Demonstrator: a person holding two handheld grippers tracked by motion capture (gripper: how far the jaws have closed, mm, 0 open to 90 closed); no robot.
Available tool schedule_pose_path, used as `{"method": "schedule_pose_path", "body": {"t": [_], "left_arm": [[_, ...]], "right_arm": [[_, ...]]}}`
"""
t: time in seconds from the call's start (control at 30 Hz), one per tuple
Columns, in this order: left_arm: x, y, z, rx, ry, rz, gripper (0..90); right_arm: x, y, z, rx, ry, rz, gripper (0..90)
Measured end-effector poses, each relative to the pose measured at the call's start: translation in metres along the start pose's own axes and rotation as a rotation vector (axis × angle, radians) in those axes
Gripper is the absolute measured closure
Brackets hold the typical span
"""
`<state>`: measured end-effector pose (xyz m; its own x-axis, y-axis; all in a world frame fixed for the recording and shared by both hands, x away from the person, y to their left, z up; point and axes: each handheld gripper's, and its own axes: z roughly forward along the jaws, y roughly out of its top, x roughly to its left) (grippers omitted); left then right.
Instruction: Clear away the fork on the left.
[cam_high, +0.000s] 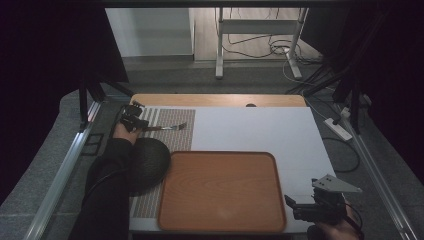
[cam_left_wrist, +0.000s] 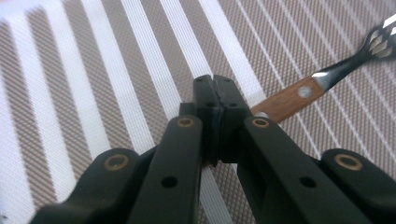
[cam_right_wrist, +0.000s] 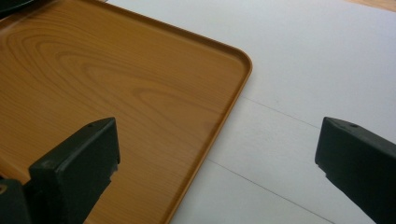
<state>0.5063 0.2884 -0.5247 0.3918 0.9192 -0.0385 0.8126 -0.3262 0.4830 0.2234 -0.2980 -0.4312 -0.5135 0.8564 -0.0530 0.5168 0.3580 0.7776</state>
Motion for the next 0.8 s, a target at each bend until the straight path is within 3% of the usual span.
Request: {"method": "schedule_pose_path", "body": {"t": [0.27,0.5,0.63,0.73,0.8], "left_arm": [[-0.006,-0.009,-0.009,0.064,-0.052,0.073,88.7],[-0.003,-0.013,-0.011,0.057,-0.086,0.055,88.7],[-0.003,-0.009,-0.018,0.014,-0.095,0.059,88.2],[-0.003,-0.005,-0.021,0.0,-0.134,0.073,76.5],[-0.008,-0.002,-0.021,0.006,-0.116,0.112,65.9]], "right_arm": [[0.001,0.0,0.0,0.001,0.002,-0.006,0.3],[0.002,0.001,0.002,0.009,-0.001,-0.016,0.3],[0.001,0.001,0.002,0.009,0.001,-0.01,0.3],[0.001,0.001,0.002,0.009,0.002,-0.01,0.3],[0.001,0.001,0.002,0.01,0.002,-0.011,0.3]]}}
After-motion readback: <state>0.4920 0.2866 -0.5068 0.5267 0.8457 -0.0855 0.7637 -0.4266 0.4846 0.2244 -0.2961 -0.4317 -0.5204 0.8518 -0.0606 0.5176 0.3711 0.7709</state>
